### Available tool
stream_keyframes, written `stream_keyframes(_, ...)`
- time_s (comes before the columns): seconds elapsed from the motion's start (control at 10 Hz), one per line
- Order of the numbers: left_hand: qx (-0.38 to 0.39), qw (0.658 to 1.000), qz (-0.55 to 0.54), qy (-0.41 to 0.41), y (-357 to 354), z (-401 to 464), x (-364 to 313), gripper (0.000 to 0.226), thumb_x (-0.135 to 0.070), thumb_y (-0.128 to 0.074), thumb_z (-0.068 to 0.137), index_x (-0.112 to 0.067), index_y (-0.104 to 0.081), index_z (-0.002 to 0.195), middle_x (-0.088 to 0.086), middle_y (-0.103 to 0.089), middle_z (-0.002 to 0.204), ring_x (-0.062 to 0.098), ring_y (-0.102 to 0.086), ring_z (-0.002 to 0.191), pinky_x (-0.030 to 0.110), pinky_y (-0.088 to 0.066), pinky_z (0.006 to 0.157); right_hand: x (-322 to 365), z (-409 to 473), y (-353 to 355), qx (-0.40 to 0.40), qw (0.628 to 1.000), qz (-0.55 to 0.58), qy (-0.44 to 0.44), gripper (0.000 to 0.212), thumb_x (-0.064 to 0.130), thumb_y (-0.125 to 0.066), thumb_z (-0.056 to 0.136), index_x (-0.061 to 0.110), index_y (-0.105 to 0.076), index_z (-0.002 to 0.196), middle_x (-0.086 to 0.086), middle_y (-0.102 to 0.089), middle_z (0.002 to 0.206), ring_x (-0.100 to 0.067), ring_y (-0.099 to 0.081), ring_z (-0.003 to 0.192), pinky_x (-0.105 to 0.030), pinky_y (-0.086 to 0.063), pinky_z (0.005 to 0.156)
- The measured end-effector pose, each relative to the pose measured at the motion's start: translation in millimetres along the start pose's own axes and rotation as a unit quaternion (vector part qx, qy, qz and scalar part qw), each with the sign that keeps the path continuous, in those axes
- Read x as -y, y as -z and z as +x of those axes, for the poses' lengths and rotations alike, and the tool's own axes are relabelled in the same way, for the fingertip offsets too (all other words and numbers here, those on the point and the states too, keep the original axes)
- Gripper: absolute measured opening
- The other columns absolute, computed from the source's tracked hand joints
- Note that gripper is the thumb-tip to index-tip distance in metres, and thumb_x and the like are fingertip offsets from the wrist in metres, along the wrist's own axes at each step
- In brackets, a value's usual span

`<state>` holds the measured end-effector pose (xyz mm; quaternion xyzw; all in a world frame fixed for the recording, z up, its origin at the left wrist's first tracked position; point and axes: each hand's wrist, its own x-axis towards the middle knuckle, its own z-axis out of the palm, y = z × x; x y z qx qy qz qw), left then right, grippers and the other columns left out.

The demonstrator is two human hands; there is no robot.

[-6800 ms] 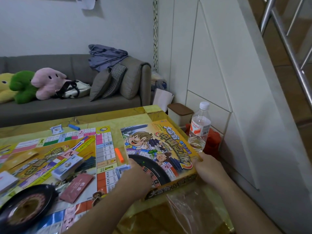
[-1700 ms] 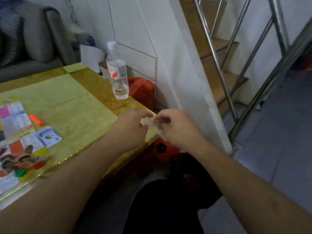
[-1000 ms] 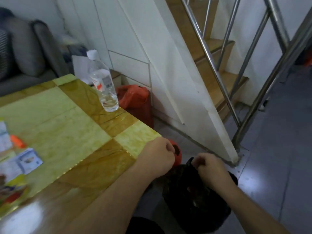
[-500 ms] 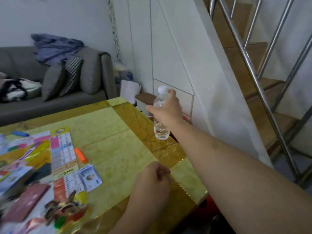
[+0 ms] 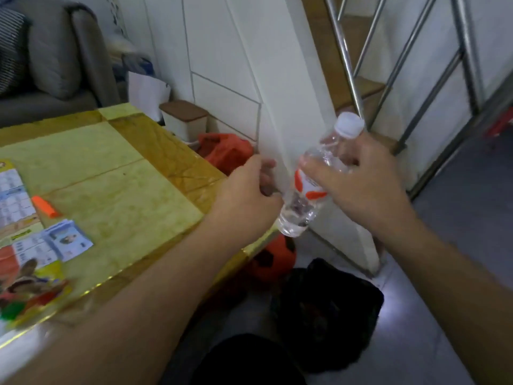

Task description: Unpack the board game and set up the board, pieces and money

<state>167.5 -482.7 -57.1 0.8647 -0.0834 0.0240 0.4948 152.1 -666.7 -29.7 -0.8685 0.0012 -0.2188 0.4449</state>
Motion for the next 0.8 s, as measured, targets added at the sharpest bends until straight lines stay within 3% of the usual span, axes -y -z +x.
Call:
stream_keyframes(0.1, 0.129, 0.989, 0.061, -0.024, -53.7, -5.2, -23.6, 0.054, -0.028, -0.067, 0.081, -0.032, -0.058, 0.134, -0.01, -0.066, 0.111, 0.014, -0.065, 0.105, 0.03, -0.052, 0.097, -52.3, -42.8, 33.6, 0.011, 0.996, -0.045, -0.07, 0.064, 0.081, -0.077, 0.064, 0.034, -0.069, 0.108, 0.014, -0.075, 0.099, -0.003, -0.07, 0.095, -0.04, -0.061, 0.086)
stream_keyframes(0.2, 0.24, 0.964, 0.115, -0.014, -107.2, -14.1, -22.6, 0.049, -0.02, -0.064, 0.088, -0.026, -0.059, 0.137, -0.003, -0.068, 0.122, 0.018, -0.064, 0.114, 0.023, -0.048, 0.094, -110.8, -77.6, 37.8, 0.035, 0.986, -0.06, -0.151, 0.084, 0.099, -0.067, 0.051, 0.033, -0.069, 0.104, 0.013, -0.075, 0.094, -0.002, -0.07, 0.089, -0.035, -0.059, 0.078)
stream_keyframes(0.3, 0.296, 0.943, 0.15, 0.008, -135.1, -18.9, -7.3, 0.035, -0.02, -0.062, 0.093, -0.024, -0.062, 0.129, 0.0, -0.068, 0.123, 0.018, -0.063, 0.111, 0.025, -0.049, 0.091, -167.1, -100.1, 18.7, 0.097, 0.974, -0.059, -0.197, 0.049, 0.067, -0.081, 0.072, 0.03, -0.068, 0.101, 0.01, -0.074, 0.089, -0.003, -0.068, 0.083, -0.023, -0.055, 0.068)
stream_keyframes(0.4, 0.321, 0.929, 0.179, 0.036, -151.2, -14.0, 12.0, 0.032, -0.018, -0.06, 0.092, -0.025, -0.064, 0.122, 0.0, -0.067, 0.12, 0.018, -0.064, 0.107, 0.032, -0.054, 0.096, -229.9, -117.0, -18.0, 0.158, 0.966, -0.075, -0.192, 0.023, 0.036, -0.084, 0.084, 0.031, -0.065, 0.095, 0.012, -0.07, 0.087, 0.002, -0.064, 0.08, -0.013, -0.047, 0.065)
stream_keyframes(0.5, 0.329, 0.922, 0.195, 0.061, -156.9, -4.3, 25.8, 0.032, -0.023, -0.057, 0.087, -0.029, -0.066, 0.118, -0.001, -0.068, 0.116, 0.017, -0.066, 0.101, 0.037, -0.058, 0.092, -294.2, -133.4, -58.0, 0.205, 0.948, -0.118, -0.213, 0.021, 0.036, -0.08, 0.088, 0.029, -0.064, 0.099, 0.012, -0.07, 0.093, -0.004, -0.065, 0.087, -0.03, -0.055, 0.08)
stream_keyframes(0.6, 0.322, 0.924, 0.199, 0.062, -164.1, 2.0, 36.8, 0.029, -0.02, -0.056, 0.091, -0.026, -0.067, 0.117, 0.001, -0.068, 0.112, 0.019, -0.065, 0.097, 0.031, -0.057, 0.081, -326.4, -143.9, -79.9, 0.239, 0.926, -0.134, -0.261, 0.029, 0.034, -0.075, 0.094, 0.021, -0.062, 0.116, 0.003, -0.071, 0.111, -0.019, -0.069, 0.104, -0.038, -0.057, 0.091)
stream_keyframes(0.7, 0.3, 0.934, 0.188, 0.049, -168.4, 6.4, 37.8, 0.023, -0.019, -0.057, 0.093, -0.024, -0.065, 0.114, 0.002, -0.066, 0.11, 0.019, -0.064, 0.095, 0.029, -0.052, 0.075, -324.3, -139.5, -86.9, 0.223, 0.921, -0.154, -0.279, 0.066, 0.042, -0.076, 0.091, 0.016, -0.045, 0.143, -0.004, -0.059, 0.135, -0.026, -0.062, 0.121, -0.042, -0.057, 0.096)
stream_keyframes(0.8, 0.279, 0.942, 0.177, 0.054, -169.5, 6.8, 37.5, 0.026, -0.018, -0.059, 0.093, -0.023, -0.065, 0.118, 0.001, -0.065, 0.116, 0.02, -0.063, 0.102, 0.037, -0.058, 0.09, -308.4, -134.4, -82.1, 0.163, 0.943, -0.166, -0.236, 0.066, 0.044, -0.071, 0.088, 0.016, -0.044, 0.141, -0.002, -0.056, 0.136, -0.024, -0.059, 0.119, -0.038, -0.055, 0.09)
